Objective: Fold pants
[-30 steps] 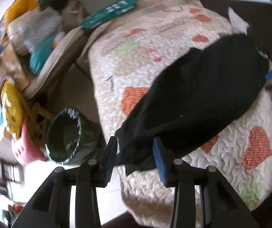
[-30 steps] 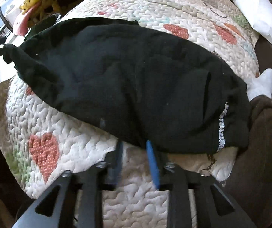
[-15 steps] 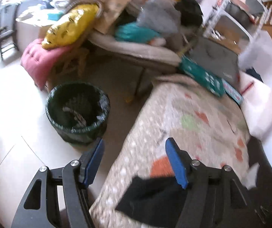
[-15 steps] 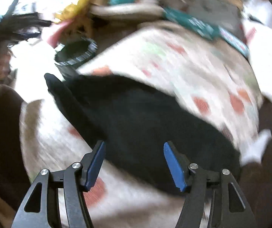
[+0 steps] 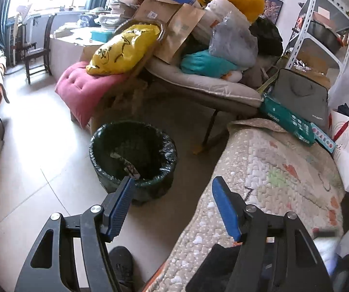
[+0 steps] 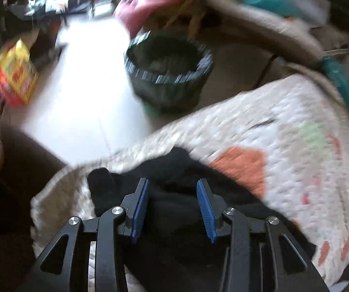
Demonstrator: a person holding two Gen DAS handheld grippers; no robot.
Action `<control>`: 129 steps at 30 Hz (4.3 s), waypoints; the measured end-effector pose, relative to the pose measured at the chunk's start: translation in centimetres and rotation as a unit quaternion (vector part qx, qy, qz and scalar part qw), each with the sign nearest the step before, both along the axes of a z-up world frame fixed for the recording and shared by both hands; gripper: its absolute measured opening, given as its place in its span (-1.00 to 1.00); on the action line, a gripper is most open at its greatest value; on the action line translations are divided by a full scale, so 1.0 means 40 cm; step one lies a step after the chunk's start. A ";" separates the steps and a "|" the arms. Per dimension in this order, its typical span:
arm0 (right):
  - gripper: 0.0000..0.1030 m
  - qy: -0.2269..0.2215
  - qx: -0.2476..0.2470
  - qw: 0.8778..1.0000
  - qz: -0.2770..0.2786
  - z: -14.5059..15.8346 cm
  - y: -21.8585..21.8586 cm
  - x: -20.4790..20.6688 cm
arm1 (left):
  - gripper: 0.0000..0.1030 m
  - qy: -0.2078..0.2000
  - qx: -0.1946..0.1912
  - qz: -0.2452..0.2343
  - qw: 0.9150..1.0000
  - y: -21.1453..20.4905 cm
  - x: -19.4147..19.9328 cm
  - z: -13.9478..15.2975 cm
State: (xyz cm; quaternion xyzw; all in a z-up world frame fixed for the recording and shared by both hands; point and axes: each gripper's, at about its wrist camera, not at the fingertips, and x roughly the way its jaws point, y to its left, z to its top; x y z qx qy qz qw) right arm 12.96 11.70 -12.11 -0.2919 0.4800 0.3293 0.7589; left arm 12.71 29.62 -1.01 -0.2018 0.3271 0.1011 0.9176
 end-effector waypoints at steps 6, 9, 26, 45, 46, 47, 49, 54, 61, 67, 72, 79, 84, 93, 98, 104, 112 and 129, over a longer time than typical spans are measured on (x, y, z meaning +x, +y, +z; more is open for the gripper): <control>-0.84 0.000 0.024 0.999 -0.026 -0.002 -0.028 -0.018 | 0.27 0.001 -0.049 0.013 0.999 0.029 -0.009 -0.007; -0.85 -0.003 0.060 0.996 -0.060 0.039 -0.024 0.033 | 0.27 -0.001 -0.055 0.025 0.998 0.038 -0.012 -0.007; -0.53 -0.012 0.122 0.970 -0.212 0.125 -0.214 0.138 | 0.30 0.055 -0.020 0.004 0.998 -0.003 0.039 -0.060; 0.05 0.001 0.092 0.936 -0.340 -0.031 -0.535 0.110 | 0.31 0.179 0.116 -0.288 0.933 -0.424 0.073 -0.241; 0.05 -0.002 0.094 0.934 -0.345 -0.028 -0.544 0.122 | 0.42 0.185 0.122 -0.284 0.933 -0.424 0.080 -0.252; 0.05 -0.003 0.097 0.930 -0.354 -0.021 -0.561 0.140 | 0.50 0.190 0.117 -0.277 0.935 -0.418 0.088 -0.259; 0.05 -0.012 0.098 0.925 -0.366 -0.003 -0.593 0.153 | 0.70 0.205 0.087 -0.257 0.940 -0.392 0.110 -0.278; 0.05 -0.028 0.112 0.890 -0.441 0.085 -0.815 0.123 | 0.74 0.230 -0.005 -0.234 0.945 -0.332 0.116 -0.297; 0.06 -0.030 0.112 0.808 -0.577 0.158 -1.151 -0.029 | 0.74 0.196 -0.020 -0.221 0.955 -0.317 0.102 -0.257; -0.66 0.058 0.105 0.798 -0.591 0.058 -1.180 -0.021 | 0.74 0.223 -0.021 -0.211 0.951 -0.317 0.124 -0.294; -0.93 -0.006 -0.038 0.781 -0.624 0.061 -1.199 -0.019 | 0.74 0.223 -0.017 -0.210 0.952 -0.312 0.123 -0.292; -0.39 -0.037 0.059 0.851 -0.520 0.156 -1.022 0.039 | 0.74 0.219 -0.001 -0.207 0.954 -0.320 0.116 -0.283; 0.04 0.029 0.157 0.894 -0.418 0.127 -0.819 0.180 | 0.74 0.220 -0.002 -0.207 0.953 -0.323 0.117 -0.283; -0.75 0.062 0.054 0.936 -0.343 -0.007 -0.635 0.265 | 0.74 0.226 0.003 -0.208 0.952 -0.332 0.121 -0.279; -0.89 0.045 0.061 0.929 -0.363 0.026 -0.640 0.293 | 0.74 0.224 0.002 -0.203 0.953 -0.335 0.130 -0.278; -0.90 0.039 0.045 0.925 -0.375 0.014 -0.629 0.355 | 0.74 0.222 0.005 -0.200 0.954 -0.337 0.139 -0.286; -0.96 -0.019 0.031 0.920 -0.391 0.032 -0.637 0.417 | 0.74 0.216 0.012 -0.199 0.956 -0.338 0.152 -0.277; -0.94 0.182 0.154 0.960 -0.145 -0.026 -0.289 0.015 | 0.74 0.143 -0.096 -0.021 0.985 -0.096 0.107 -0.200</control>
